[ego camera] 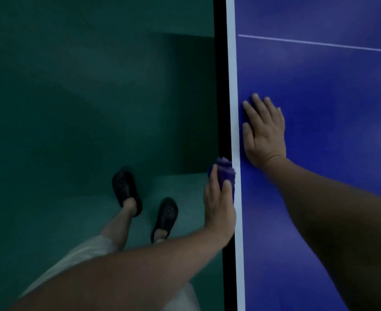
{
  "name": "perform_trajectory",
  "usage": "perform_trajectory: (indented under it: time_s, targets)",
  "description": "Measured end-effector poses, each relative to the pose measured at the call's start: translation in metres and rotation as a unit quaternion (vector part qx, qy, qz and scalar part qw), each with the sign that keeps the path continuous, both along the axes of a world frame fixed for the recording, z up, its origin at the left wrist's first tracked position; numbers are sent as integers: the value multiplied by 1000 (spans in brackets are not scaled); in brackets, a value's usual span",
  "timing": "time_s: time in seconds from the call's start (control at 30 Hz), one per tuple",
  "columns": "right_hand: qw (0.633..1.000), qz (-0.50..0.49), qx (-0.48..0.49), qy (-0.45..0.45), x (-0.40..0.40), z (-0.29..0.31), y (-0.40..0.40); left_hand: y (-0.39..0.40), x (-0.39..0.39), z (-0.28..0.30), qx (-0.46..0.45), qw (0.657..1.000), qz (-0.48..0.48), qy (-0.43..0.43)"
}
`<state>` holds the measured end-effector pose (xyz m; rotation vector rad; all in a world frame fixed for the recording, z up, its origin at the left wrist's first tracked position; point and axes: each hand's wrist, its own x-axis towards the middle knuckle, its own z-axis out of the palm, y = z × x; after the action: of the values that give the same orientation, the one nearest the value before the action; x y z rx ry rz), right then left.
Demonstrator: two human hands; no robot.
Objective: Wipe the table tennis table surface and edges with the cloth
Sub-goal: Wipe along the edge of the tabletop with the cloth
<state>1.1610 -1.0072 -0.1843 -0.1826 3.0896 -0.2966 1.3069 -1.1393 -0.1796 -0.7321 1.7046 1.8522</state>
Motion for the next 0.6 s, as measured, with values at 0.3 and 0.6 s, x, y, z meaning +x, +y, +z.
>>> perform_trajectory:
  time_s: [0.3,0.6]
  targets:
    - [1000,1,10,2,0,-4,-1,-4,-150,-19,-28,998,56,-24]
    - [1000,5,13,-9,-2,0,-1,-8,-173,-29,-21,999,42,14]
